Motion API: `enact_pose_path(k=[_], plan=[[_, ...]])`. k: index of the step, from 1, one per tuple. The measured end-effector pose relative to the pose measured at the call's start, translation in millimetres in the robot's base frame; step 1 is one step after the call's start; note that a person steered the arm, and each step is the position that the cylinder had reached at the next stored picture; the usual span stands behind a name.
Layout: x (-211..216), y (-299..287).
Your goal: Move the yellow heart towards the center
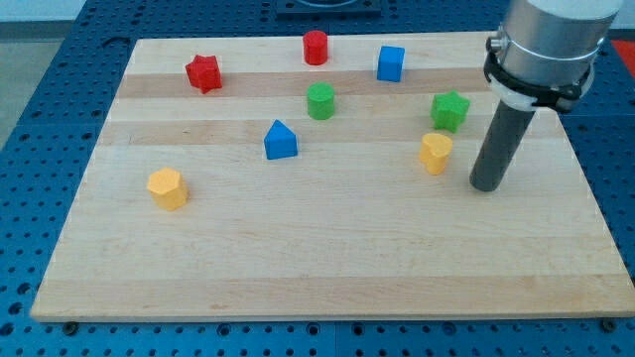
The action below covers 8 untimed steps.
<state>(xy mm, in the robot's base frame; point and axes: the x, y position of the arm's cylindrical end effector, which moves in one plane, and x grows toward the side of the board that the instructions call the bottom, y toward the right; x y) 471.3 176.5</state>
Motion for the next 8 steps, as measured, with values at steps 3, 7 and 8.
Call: enact_pose_path(k=[3, 7, 8], plan=[[-22, 0], [-22, -20], [-22, -21]])
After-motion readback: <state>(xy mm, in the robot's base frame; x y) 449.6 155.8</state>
